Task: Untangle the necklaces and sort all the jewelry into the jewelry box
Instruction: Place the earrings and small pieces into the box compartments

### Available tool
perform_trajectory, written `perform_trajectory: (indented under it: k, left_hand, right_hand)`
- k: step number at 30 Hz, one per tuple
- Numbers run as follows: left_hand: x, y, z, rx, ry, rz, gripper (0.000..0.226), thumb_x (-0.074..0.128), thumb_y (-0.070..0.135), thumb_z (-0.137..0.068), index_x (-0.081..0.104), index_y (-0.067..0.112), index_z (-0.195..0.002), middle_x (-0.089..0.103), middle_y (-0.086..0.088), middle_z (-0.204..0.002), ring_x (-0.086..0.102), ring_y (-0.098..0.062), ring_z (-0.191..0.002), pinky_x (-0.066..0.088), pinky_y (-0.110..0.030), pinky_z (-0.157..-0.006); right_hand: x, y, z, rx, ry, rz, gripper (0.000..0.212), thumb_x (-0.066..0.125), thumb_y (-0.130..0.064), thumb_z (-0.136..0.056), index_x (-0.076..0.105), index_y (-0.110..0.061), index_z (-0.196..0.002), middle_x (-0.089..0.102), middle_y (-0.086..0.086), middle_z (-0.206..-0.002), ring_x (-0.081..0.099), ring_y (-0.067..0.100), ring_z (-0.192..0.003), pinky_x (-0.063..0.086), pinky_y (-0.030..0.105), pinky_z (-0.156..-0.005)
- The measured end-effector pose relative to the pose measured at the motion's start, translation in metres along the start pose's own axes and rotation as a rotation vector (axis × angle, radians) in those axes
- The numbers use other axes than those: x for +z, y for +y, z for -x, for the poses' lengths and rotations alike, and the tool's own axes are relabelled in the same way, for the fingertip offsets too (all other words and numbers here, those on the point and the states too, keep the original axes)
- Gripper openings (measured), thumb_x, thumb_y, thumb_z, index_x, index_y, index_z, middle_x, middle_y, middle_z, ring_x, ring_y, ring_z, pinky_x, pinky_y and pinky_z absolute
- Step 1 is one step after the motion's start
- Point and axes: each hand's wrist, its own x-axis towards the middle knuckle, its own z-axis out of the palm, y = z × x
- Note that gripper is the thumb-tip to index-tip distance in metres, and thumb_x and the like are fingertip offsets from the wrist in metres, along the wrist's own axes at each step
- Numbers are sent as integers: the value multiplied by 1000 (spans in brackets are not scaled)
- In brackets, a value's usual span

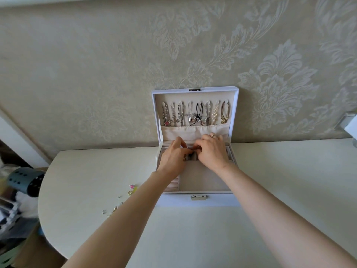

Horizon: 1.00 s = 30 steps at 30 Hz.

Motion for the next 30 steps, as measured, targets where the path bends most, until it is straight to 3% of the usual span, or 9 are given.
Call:
perform_trajectory:
  k: [10, 16, 24, 30]
  left_hand:
    - [-1, 4, -3, 3, 29, -26, 39, 51, -3, -87, 67, 17, -115, 47, -7, -115, 47, -24, -105, 46, -36, -69]
    - [-2, 4, -4, -3, 36, -35, 39, 51, -5, -85, 67, 13, -115, 47, -8, -116, 51, -27, -101, 34, -30, -65]
    - [0, 4, -4, 13, 51, -32, 35, 52, -5, -85, 67, 10, -113, 48, -10, -115, 53, -27, -99, 49, -39, -70]
    - [3, 2, -4, 11, 55, -26, 38, 51, -7, -85, 66, 11, -115, 47, -9, -115, 54, -28, -95, 49, -39, -69]
  right_hand:
    - [1, 4, 0, 102, 13, -76, 19, 58, -16, -88, 71, -27, -97, 65, -4, -105, 49, 22, -105, 21, 33, -78]
    - [2, 5, 0, 120, 22, -76, 15, 61, -20, -87, 72, -28, -96, 65, -3, -103, 52, 22, -102, 26, 34, -80]
    - [4, 7, 0, 109, 80, -90, 14, 62, -23, -87, 72, -28, -96, 67, -4, -102, 54, 23, -101, 28, 34, -79]
    - [7, 8, -1, 117, 108, -131, 15, 60, -20, -87, 72, -25, -95, 68, -3, -99, 57, 24, -97, 28, 34, -79]
